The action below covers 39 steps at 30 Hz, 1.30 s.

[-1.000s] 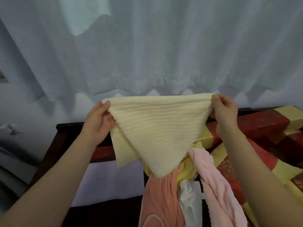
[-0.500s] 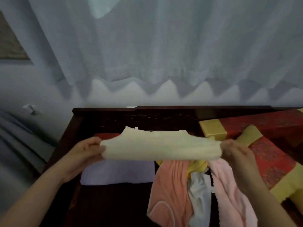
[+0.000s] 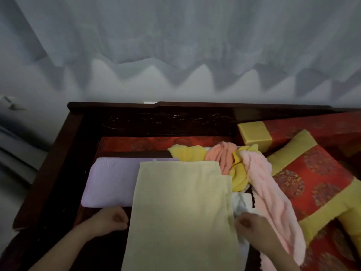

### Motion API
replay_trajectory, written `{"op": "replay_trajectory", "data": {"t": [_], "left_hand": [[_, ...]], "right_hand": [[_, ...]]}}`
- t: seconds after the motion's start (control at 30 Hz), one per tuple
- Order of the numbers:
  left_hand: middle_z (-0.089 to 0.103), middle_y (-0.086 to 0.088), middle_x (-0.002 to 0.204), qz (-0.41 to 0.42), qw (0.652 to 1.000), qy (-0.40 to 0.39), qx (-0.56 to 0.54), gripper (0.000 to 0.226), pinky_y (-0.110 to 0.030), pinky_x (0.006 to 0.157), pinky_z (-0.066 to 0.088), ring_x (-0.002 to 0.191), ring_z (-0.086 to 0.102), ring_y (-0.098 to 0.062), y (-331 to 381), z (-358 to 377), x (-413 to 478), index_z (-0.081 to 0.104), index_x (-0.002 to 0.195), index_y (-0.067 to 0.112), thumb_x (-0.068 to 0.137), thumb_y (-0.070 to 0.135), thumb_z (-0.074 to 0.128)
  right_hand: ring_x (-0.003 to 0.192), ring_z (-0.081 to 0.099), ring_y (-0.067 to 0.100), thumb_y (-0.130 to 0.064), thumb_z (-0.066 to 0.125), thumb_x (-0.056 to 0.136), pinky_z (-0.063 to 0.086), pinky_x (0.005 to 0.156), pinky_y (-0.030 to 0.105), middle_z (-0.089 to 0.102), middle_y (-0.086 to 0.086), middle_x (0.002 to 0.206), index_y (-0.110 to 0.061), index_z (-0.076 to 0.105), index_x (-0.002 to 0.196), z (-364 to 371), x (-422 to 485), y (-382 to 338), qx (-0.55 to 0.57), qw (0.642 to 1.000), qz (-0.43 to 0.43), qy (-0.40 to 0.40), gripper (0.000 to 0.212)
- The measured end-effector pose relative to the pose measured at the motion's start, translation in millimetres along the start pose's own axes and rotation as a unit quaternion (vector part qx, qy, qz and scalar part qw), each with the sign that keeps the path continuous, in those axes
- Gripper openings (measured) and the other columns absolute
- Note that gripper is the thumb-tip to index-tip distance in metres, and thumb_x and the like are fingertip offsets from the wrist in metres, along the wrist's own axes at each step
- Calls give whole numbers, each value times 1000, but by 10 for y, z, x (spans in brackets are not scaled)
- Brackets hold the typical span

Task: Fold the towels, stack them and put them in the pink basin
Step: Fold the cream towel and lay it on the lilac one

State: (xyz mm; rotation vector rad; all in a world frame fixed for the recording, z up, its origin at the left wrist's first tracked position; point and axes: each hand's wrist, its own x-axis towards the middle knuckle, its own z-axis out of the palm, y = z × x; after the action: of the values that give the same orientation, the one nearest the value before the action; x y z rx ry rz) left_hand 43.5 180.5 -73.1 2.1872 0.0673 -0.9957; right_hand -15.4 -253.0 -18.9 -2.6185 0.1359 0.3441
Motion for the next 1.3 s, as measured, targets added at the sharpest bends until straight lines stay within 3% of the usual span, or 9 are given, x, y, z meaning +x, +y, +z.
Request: {"op": "replay_trajectory", "data": {"t": [0.13,0.27,0.37,0.53,0.67,0.83,0.97,1.1,1.3], "left_hand": [[65,6,110,68,985,161,12,12,-20,87,41,102,61,-15,512,-307,598,67,99,20,93,15,57],[48,-11,138,97,975,185,77,39,-32,110,30,128,44,-30,669,-387,1223,51,132,6,95,-1,44],[46,-11,138,92,966,173,169,46,-42,104,37,127,41,-30,658,-394,1466,47,137,15,92,5,49],[47,-9,106,145,955,200,165,42,-26,79,39,102,53,-28,687,-446,1524,61,120,7,79,-3,63],[51,-4,98,238,930,220,172,22,-15,75,37,87,54,-21,610,-573,1382,70,99,5,81,12,60],[66,-6,113,329,862,279,268,42,-27,87,44,103,55,-16,664,-710,1090,75,97,17,87,44,45],[69,9,93,262,936,235,2,12,-6,79,44,87,61,1,942,-671,894,72,88,17,88,25,63],[66,-7,72,100,990,77,-68,18,-30,70,49,72,61,-16,872,-640,1078,69,82,-2,87,16,67],[62,-2,99,84,988,112,-66,17,-27,81,41,94,57,-19,876,-449,1282,68,86,-4,83,13,71]], "right_hand": [[70,54,9,-11,60,87,42,67,25,62,-6,74,-21,67,86,-182,1051,-304,38,996,-26,70,12],[81,59,26,-7,52,82,46,66,33,64,9,84,-18,66,80,-16,1898,-312,-42,999,-21,15,17],[108,54,25,-15,47,84,43,80,41,60,2,111,-24,58,115,159,2155,-252,-122,991,4,-47,34],[119,47,23,-23,54,81,38,86,42,56,0,120,-27,55,121,244,2188,-188,-198,980,-5,-16,40],[80,59,27,-33,58,79,37,64,30,59,-1,76,-11,69,84,49,1993,-150,7,992,-94,83,25],[64,47,19,-9,62,90,46,59,21,43,15,67,6,63,91,-211,1527,-152,337,941,-12,-2,15],[58,62,12,-7,58,91,51,51,20,61,12,70,2,62,90,-318,1323,-69,460,881,96,-52,9],[55,50,12,-15,67,86,42,54,23,54,2,62,-9,62,72,-218,1440,78,222,967,124,-7,17],[72,57,28,-20,71,80,39,63,31,67,20,79,4,66,79,-18,1631,97,69,992,102,-3,25]]}}
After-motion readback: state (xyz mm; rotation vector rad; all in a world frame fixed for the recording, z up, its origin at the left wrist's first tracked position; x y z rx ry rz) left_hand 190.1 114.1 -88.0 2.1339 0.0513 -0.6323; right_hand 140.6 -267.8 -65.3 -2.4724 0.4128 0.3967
